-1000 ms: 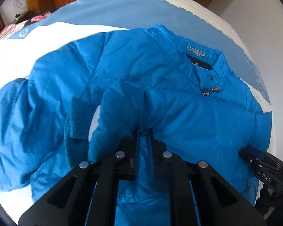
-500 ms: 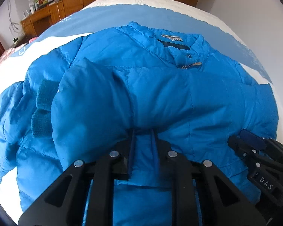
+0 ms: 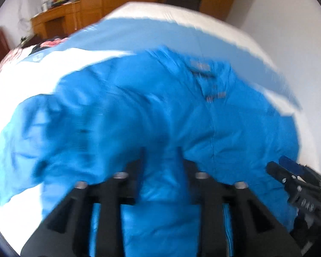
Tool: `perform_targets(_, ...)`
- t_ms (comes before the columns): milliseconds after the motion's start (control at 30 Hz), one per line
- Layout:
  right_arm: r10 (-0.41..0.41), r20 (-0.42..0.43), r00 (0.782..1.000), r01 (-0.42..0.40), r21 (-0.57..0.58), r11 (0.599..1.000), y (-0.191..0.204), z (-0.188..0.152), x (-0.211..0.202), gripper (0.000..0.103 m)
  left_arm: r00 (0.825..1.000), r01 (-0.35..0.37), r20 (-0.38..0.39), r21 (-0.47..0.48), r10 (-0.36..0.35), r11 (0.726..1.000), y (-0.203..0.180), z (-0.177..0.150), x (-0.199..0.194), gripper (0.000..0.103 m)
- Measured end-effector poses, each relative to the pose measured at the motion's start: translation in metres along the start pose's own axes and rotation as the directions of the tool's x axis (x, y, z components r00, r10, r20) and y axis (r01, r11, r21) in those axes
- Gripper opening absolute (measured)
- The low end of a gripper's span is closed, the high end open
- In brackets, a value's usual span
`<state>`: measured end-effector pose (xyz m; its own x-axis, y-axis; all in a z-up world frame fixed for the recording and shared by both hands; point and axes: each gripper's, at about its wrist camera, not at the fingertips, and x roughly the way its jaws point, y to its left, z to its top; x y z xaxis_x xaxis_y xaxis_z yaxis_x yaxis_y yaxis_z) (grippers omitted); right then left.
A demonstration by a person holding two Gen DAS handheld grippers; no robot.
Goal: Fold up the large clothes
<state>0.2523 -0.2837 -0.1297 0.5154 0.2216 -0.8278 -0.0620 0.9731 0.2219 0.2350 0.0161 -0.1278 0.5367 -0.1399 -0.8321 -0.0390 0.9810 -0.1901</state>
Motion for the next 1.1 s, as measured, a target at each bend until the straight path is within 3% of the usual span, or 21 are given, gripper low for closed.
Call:
perform_targets(133, -0.027, 0.007, 1.000, 0.028, -0.037, 0.999, -0.004, -0.001, -0.022, 0.068, 0.991, -0.118, 0.055, -0.067, 0.122, 0.991, 0.068, -0.014, -0.049, 0.049)
perform_targets(200, -0.048, -0.003, 0.999, 0.047, -0.045, 0.998, -0.008, -0.003, -0.025, 0.068, 0.983, -0.174, 0.030, -0.175, 0.182, 0.969, 0.122, -0.026, -0.068, 0.050)
perform_targets(267, -0.053, -0.020, 0.998, 0.052, -0.031, 0.998, -0.011, -0.003, -0.023, 0.068, 0.966, -0.247, 0.001, -0.278, 0.257, 0.928, 0.174, -0.039, -0.084, 0.050)
perform_targets(300, -0.048, -0.031, 0.998, 0.048, -0.017, 0.999, -0.013, -0.003, -0.021, 0.068, 0.944, -0.317, -0.025, -0.339, 0.329, 0.886, 0.209, -0.051, -0.095, 0.052)
perform_targets(333, -0.044, -0.039, 0.998, 0.044, -0.005, 0.999, -0.014, -0.001, -0.018, 0.068, 0.931, -0.352, -0.041, -0.372, 0.364, 0.859, 0.228, -0.058, -0.102, 0.053)
perform_targets(367, -0.042, -0.043, 0.998, 0.042, 0.003, 0.999, -0.016, -0.003, -0.016, 0.068, 0.911, -0.394, -0.066, -0.424, 0.406, 0.815, 0.257, -0.070, -0.111, 0.053)
perform_targets(467, -0.046, -0.061, 0.997, 0.046, 0.007, 0.999, -0.014, -0.002, -0.008, 0.068, 0.876, -0.456, -0.124, -0.524, 0.466, 0.719, 0.310, -0.094, -0.129, 0.055)
perform_targets(533, -0.046, -0.065, 0.997, 0.046, 0.002, 0.999, -0.011, -0.003, -0.006, 0.068, 0.848, -0.490, -0.154, -0.592, 0.507, 0.640, 0.344, -0.112, -0.143, 0.059)
perform_targets(600, -0.045, -0.071, 0.996, 0.045, -0.002, 0.999, -0.008, -0.002, -0.002, 0.068, 0.839, -0.491, -0.168, -0.645, 0.518, 0.586, 0.368, -0.123, -0.151, 0.061)
perform_targets(633, -0.043, -0.074, 0.996, 0.043, -0.002, 0.999, -0.007, -0.002, -0.001, 0.068, 0.844, -0.476, -0.167, -0.670, 0.510, 0.570, 0.379, -0.127, -0.152, 0.061)
perform_targets(700, -0.040, -0.080, 0.996, 0.040, -0.002, 0.999, -0.005, -0.002, 0.002, 0.068, 0.864, -0.429, -0.141, -0.709, 0.483, 0.559, 0.396, -0.131, -0.154, 0.061)
perform_targets(800, -0.043, -0.087, 0.995, 0.042, -0.006, 0.999, -0.003, -0.002, 0.005, 0.068, 0.873, -0.393, -0.105, -0.730, 0.476, 0.559, 0.410, -0.126, -0.152, 0.062)
perform_targets(933, -0.056, -0.101, 0.993, 0.056, -0.008, 0.998, -0.003, -0.005, 0.010, 0.068, 0.875, -0.387, -0.103, -0.737, 0.474, 0.555, 0.426, -0.120, -0.143, 0.061)
perform_targets(1100, -0.057, -0.131, 0.990, 0.061, 0.030, 0.998, -0.014, -0.009, 0.024, 0.068, 0.866, -0.398, -0.111, -0.742, 0.488, 0.539, 0.425, -0.114, -0.141, 0.047)
